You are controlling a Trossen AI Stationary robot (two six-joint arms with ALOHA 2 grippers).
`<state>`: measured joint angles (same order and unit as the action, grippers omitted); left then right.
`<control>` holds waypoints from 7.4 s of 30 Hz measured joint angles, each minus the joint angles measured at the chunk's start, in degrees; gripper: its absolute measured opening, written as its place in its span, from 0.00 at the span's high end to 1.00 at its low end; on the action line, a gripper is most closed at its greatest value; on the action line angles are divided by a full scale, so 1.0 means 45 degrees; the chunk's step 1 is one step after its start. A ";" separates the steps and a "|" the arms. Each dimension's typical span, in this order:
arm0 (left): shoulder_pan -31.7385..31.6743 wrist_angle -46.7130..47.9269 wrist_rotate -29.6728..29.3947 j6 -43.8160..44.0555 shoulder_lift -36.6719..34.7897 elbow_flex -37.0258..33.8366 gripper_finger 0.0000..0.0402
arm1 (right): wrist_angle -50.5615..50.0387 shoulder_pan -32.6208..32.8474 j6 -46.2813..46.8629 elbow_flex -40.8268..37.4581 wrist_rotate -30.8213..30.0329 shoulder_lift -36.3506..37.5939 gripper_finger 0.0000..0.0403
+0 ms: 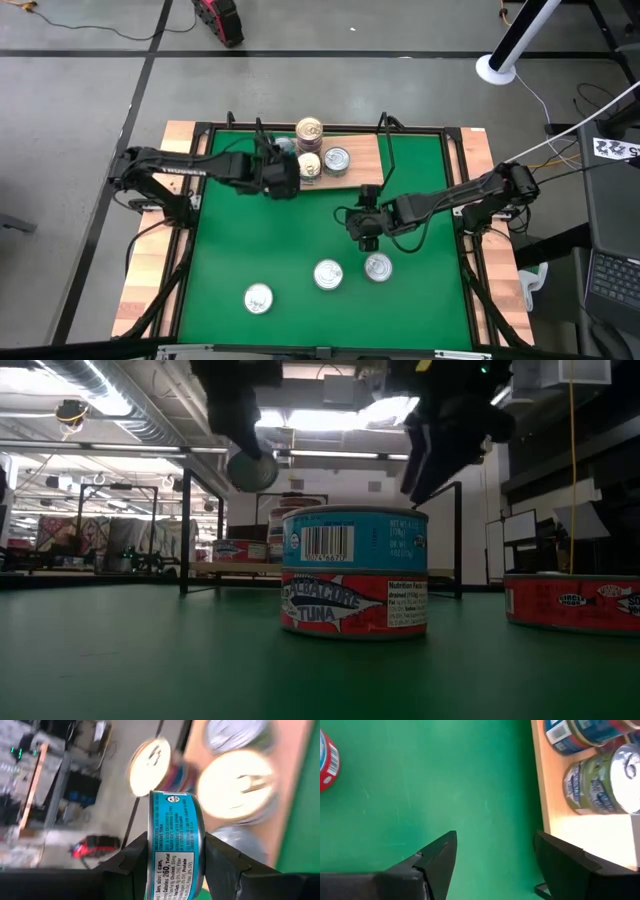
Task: Stack canned seafood by type on shelf
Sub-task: Stack the yellow-blue tuna can on top of the yellow-blue tuna can on the shelf
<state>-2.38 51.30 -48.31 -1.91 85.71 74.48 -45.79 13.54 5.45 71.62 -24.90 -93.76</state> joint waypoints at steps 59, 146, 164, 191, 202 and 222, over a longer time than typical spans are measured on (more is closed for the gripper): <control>-0.3982 -0.7249 0.1168 -0.4258 0.1224 -0.4372 0.61 | 0.2266 -0.0015 -0.0655 -0.0653 0.0013 -0.0010 0.36; 0.6799 -0.6019 0.7000 0.9945 -0.1178 -0.4372 0.35 | 0.3842 -0.0010 -0.0629 -0.0648 0.3122 -0.0019 0.36; 1.0021 -0.2794 0.7826 1.5480 0.0598 -0.4372 0.35 | 0.4730 -0.0010 -0.0703 -0.0643 0.3124 -0.0019 0.36; 0.8477 -0.2982 0.9953 1.4011 0.1797 -0.4372 0.55 | 0.4723 -0.0010 -0.0718 -0.0643 0.3125 -0.0019 0.36; 0.8479 -0.3074 1.0018 1.3910 0.1983 -0.4328 0.67 | 0.4723 -0.0010 -0.0718 -0.0643 0.3121 -0.0019 0.36; 0.8021 -0.3891 0.9862 1.3387 0.2132 -0.4372 0.99 | 0.4733 -0.0010 -0.0718 -0.0648 0.3126 -0.0019 0.36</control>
<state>33.72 33.79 -3.94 58.33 95.31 54.81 -24.49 13.50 2.22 68.71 -10.83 -93.84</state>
